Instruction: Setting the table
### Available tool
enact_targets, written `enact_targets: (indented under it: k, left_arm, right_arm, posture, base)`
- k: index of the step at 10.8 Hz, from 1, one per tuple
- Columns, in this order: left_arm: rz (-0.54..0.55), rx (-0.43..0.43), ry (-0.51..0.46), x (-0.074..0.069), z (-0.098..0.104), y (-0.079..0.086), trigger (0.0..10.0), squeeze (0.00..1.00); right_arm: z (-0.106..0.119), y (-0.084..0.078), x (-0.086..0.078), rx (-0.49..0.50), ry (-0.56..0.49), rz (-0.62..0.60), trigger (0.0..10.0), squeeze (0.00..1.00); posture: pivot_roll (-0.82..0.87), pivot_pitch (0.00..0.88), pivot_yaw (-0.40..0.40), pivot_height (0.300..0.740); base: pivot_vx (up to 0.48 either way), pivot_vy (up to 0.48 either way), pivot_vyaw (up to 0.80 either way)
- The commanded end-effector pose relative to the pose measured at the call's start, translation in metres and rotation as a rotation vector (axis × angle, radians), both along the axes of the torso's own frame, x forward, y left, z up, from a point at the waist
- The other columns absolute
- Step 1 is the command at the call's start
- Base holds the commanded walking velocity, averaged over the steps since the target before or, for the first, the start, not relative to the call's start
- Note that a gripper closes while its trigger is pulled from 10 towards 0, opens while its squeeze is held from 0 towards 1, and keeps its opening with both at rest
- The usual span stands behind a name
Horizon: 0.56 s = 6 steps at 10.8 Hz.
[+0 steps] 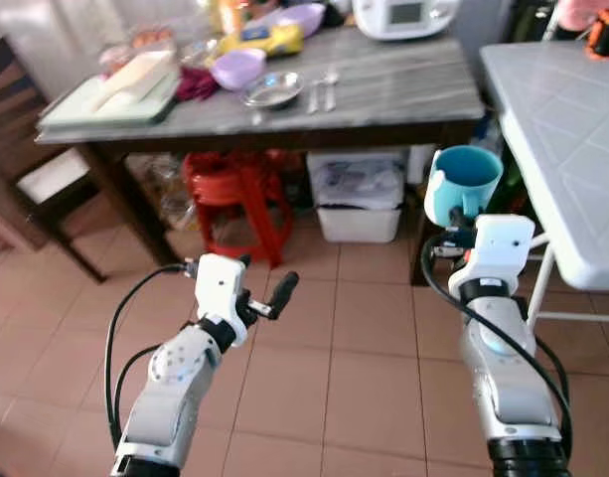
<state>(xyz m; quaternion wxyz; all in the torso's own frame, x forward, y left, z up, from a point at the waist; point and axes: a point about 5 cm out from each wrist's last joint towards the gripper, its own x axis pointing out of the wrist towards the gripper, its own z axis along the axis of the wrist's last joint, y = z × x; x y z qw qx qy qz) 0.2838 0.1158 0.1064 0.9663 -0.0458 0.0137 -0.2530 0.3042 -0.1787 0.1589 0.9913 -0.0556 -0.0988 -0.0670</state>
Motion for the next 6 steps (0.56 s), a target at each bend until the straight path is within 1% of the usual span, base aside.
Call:
enact_targets:
  k: [1,2,4,6]
  left_arm:
    - [0.001,0.011,0.009,-0.0007,-0.0027,-0.0005,10.0,0.0]
    - [0.003,0.012,0.012,-0.001,-0.0037,-0.0005,10.0,0.0]
    - [0.048,0.006,0.047,0.0003,-0.0079,0.0007,10.0,0.0]
    - [0.041,0.013,0.038,0.0012,-0.0075,-0.0003,10.0,0.0]
  right_arm:
    - [0.0076,-0.0006,0.0,0.002,-0.033,0.006,10.0,0.0]
    - [0.0076,-0.0005,-0.0002,0.001,-0.034,0.006,10.0,0.0]
    - [0.0077,0.0005,-0.0002,-0.002,-0.033,0.011,10.0,0.0]
    - [0.0077,0.0011,0.0004,-0.001,-0.03,0.016,10.0,0.0]
  posture:
    - [-0.03,0.089,0.137,0.74]
    - [-0.03,0.087,0.136,0.74]
    - [-0.03,0.086,0.13,0.74]
    - [-0.03,0.085,0.13,0.74]
  base:
    - [0.3,0.0,0.0]
    - [0.27,0.0,0.0]
    - [0.0,0.0,0.0]
    - [0.0,0.0,0.0]
